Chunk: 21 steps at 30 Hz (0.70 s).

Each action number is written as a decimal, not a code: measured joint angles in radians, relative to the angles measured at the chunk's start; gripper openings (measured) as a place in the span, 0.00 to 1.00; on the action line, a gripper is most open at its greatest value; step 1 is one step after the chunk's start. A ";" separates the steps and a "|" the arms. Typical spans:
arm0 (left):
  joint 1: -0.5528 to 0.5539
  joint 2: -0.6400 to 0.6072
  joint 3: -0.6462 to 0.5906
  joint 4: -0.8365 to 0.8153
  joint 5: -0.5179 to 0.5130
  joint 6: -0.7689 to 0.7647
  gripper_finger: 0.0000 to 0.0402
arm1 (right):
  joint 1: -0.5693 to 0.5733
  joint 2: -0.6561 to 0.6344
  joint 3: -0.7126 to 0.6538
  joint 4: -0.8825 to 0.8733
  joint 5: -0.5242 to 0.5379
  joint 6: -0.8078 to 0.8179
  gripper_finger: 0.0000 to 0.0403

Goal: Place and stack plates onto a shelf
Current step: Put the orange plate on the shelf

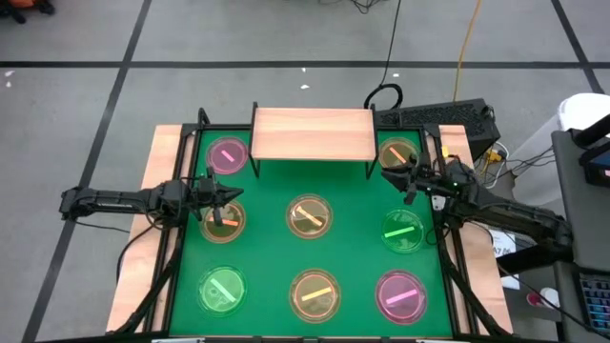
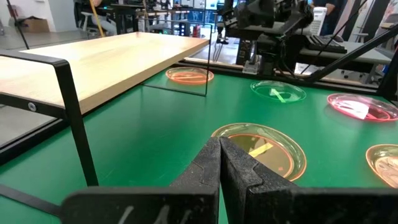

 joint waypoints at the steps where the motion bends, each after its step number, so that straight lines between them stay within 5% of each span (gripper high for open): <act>1: 0.000 0.000 0.000 0.001 0.000 0.000 0.00 | 0.000 0.021 0.000 0.001 0.006 0.001 0.23; 13: 0.000 0.000 0.000 0.000 0.000 0.000 0.00 | 0.085 0.327 0.002 0.065 0.089 -0.101 0.23; 21: 0.000 0.000 0.000 0.000 0.000 0.000 0.00 | 0.200 0.388 0.029 0.117 0.195 -0.155 0.23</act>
